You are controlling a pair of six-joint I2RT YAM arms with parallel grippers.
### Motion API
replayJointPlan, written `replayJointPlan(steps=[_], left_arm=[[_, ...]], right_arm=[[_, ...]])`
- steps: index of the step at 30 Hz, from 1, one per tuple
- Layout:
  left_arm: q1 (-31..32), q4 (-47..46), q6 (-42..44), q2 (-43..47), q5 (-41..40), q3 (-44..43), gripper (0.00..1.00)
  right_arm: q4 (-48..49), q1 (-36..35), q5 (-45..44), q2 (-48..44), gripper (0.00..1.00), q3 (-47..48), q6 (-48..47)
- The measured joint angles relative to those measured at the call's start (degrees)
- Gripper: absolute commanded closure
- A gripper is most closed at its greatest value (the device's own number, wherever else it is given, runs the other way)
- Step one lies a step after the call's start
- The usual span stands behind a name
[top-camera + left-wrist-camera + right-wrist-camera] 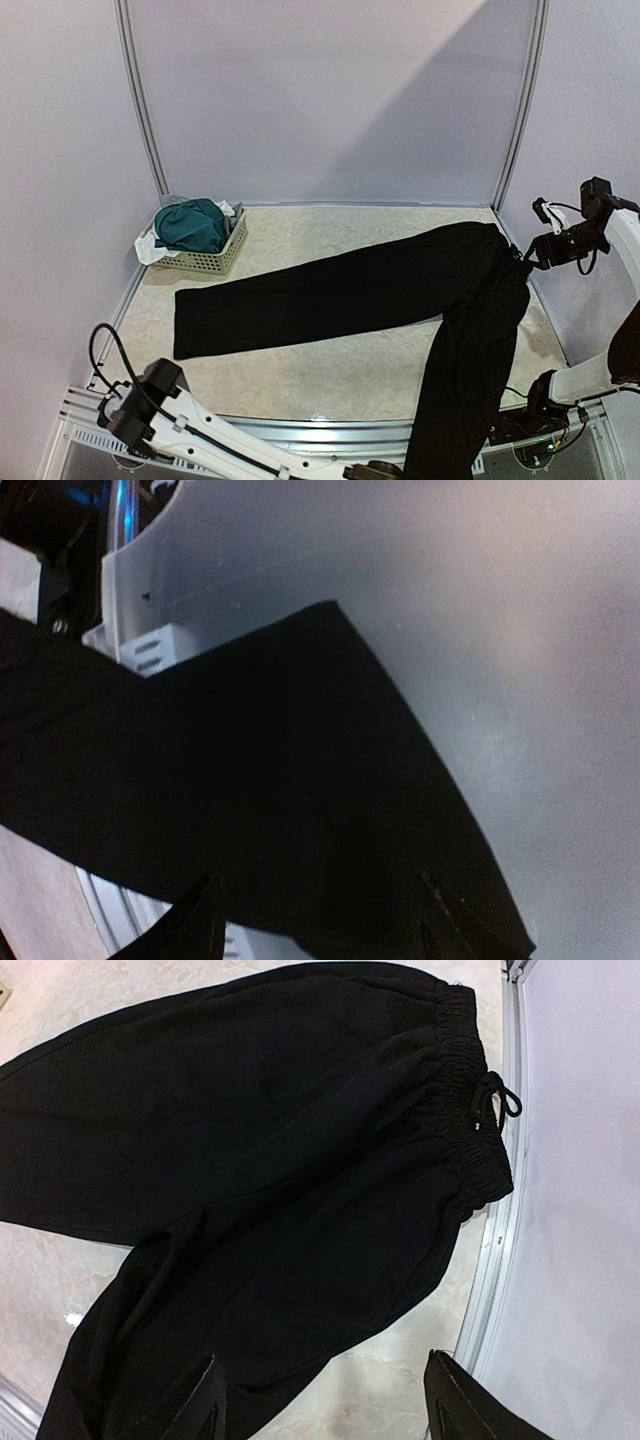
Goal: Fold and stack the mixed laundry pile
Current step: Adjust the flattened trousers at the center of the board.
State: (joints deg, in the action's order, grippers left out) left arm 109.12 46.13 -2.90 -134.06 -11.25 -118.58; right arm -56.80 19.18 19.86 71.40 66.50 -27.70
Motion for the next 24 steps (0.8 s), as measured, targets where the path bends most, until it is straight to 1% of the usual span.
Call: replayJointPlan(steps=[2,6,9,13,17,21,23,24], left_arm=[[0.5,3.1,-0.3,-4.6,0.0,-6.7,0.34],[0.7,6.7,-1.4,-9.0,-0.2,-12.8,0.34],[0.6,7.9,-1.6,-10.3,0.0,-13.7,0.35],[0.3,7.7,-1.6,-10.5,1.0,-13.1,0.41],[-0.4,7.6,-1.5,-11.5,2.5,-13.4,0.63],[-1.3,7.2,-1.6,-12.7,4.2,-13.0,0.8],[-1.8,6.2,-1.8,-12.6,5.4,-12.2,0.99],[-2.0,5.7,-2.4,-12.5,5.8,-11.9,1.0]], right_arm=[[-1.0,0.0,0.0,0.0,0.32,0.8,0.3],[-2.6,0.0,0.0,-0.9,0.32,2.5,0.6],[-3.7,0.0,0.0,-2.8,0.32,3.3,0.7],[-4.7,0.0,0.0,-4.5,0.32,4.5,0.7],[-5.2,0.0,0.0,-4.5,0.32,4.7,0.9],[-5.5,0.0,0.2,-4.4,0.33,4.7,1.7],[-5.6,0.0,0.3,-4.3,0.33,4.7,2.0],[-5.6,0.0,0.3,-4.2,0.33,4.7,2.1]])
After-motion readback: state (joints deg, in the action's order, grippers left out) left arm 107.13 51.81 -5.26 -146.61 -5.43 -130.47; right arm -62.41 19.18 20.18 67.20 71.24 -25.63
